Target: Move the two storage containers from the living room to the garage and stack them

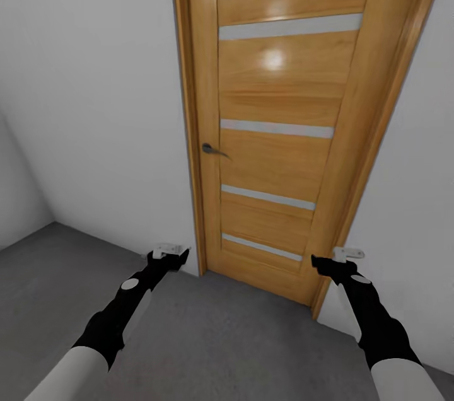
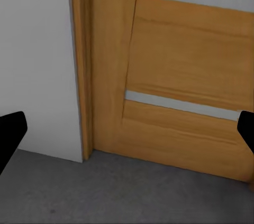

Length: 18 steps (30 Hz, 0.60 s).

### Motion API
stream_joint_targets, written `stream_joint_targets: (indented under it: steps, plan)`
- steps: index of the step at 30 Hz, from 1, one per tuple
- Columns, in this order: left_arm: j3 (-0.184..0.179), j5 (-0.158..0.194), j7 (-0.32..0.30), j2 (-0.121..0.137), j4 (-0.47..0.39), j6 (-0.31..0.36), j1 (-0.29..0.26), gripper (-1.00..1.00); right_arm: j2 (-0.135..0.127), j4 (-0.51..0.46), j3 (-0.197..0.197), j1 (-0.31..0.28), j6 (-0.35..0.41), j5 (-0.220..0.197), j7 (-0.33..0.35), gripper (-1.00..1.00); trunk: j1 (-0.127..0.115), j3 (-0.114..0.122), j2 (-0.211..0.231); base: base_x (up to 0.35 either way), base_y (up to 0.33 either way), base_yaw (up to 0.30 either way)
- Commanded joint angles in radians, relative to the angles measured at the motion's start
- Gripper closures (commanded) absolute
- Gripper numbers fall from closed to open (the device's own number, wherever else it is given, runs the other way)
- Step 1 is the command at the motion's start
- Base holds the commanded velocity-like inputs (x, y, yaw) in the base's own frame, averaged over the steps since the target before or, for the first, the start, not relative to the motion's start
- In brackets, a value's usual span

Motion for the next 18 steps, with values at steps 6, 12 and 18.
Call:
stream_joint_targets:
  steps: [6,12,18]
  plan:
    - [-0.001,0.009,0.003,0.004,-0.001,0.004,0.0,-1.0,-0.001,-0.003,-0.001,-0.002,0.007,0.002,-0.003,-1.0,0.0,-0.001,-0.001,0.237,0.203,-0.176]
    - [0.004,0.009,0.005,0.008,-0.002,0.002,0.001,-1.0,-0.004,-0.003,-0.003,-0.002,0.007,0.002,-0.002,-1.0,0.0,-0.001,-0.001,0.171,0.097,-0.114]
    - [0.008,0.008,0.006,0.008,-0.008,0.001,0.003,-1.0,-0.007,-0.004,-0.002,-0.002,0.006,0.001,0.0,-1.0,0.0,-0.001,-0.001,0.042,0.02,-0.026]
